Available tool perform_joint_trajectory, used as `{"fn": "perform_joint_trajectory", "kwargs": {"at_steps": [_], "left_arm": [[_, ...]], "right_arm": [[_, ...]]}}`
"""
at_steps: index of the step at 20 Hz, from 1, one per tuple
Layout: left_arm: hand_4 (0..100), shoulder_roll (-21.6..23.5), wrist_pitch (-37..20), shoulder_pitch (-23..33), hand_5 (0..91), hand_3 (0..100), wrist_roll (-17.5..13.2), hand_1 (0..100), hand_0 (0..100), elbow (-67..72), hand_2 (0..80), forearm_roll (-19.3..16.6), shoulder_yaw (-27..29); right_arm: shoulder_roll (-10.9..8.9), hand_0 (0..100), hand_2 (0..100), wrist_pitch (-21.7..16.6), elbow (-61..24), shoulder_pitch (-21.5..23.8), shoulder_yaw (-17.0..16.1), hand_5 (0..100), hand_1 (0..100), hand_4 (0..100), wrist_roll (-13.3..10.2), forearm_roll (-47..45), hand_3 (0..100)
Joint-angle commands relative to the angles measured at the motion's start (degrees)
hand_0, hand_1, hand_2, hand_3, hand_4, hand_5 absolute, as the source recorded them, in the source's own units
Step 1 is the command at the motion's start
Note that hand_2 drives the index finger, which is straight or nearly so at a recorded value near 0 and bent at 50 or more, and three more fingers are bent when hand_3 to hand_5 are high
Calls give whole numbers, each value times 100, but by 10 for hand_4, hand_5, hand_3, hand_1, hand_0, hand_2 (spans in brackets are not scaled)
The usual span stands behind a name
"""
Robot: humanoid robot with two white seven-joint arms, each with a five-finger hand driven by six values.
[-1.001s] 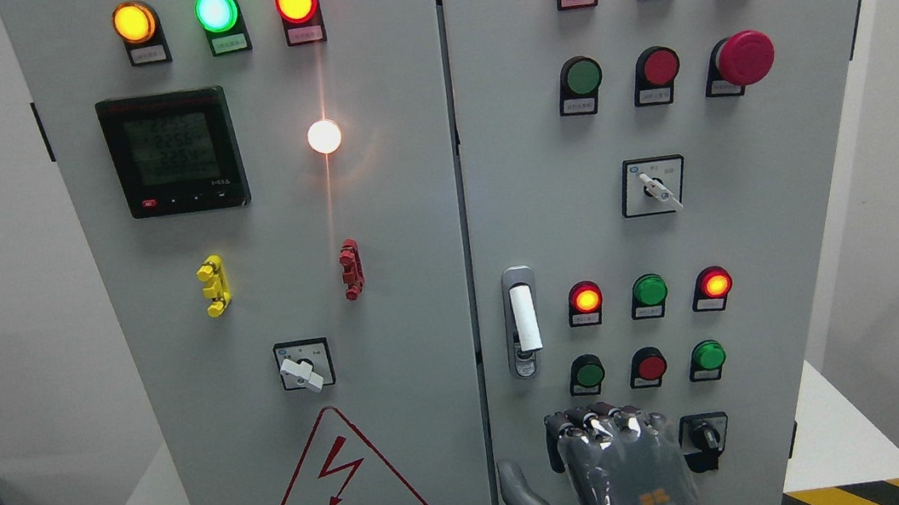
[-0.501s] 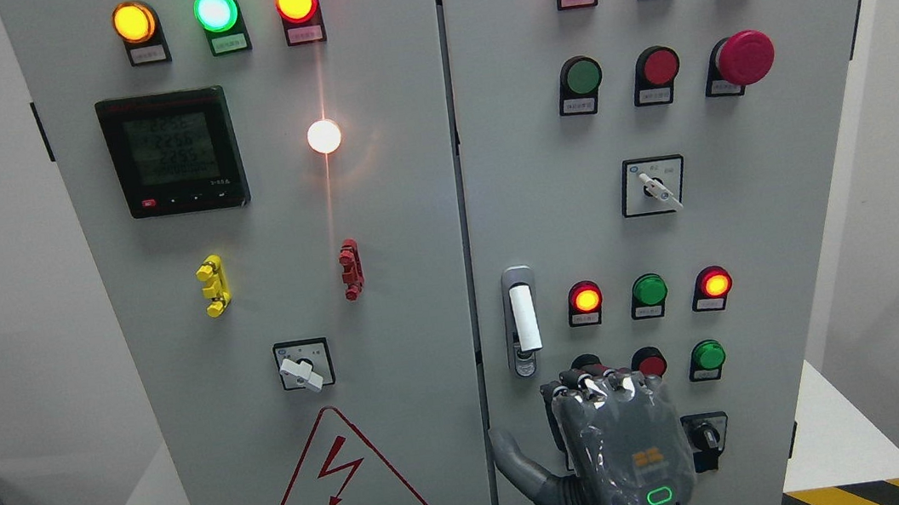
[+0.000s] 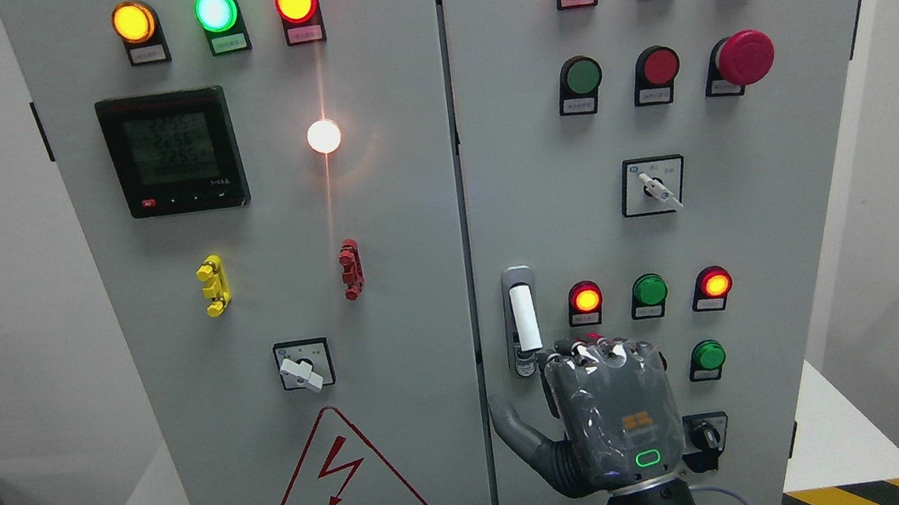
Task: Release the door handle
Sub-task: 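Lift the right hand up to the silver latch handle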
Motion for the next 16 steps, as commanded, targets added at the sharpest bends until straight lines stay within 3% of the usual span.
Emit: {"fn": "perform_joint_trajectory", "kwargs": {"at_steps": [1, 16], "left_arm": [[0, -1, -1, 53, 0, 0, 1, 556, 120, 0, 0, 0, 0], [0, -1, -1, 53, 0, 0, 1, 556, 120, 0, 0, 0, 0]], "right_arm": [[10, 262, 955, 35, 345, -249, -43, 1000, 401, 1000, 0, -2, 1000], [10, 302, 954, 70, 467, -416, -148, 1000, 411, 1000, 0, -11, 1000]]}}
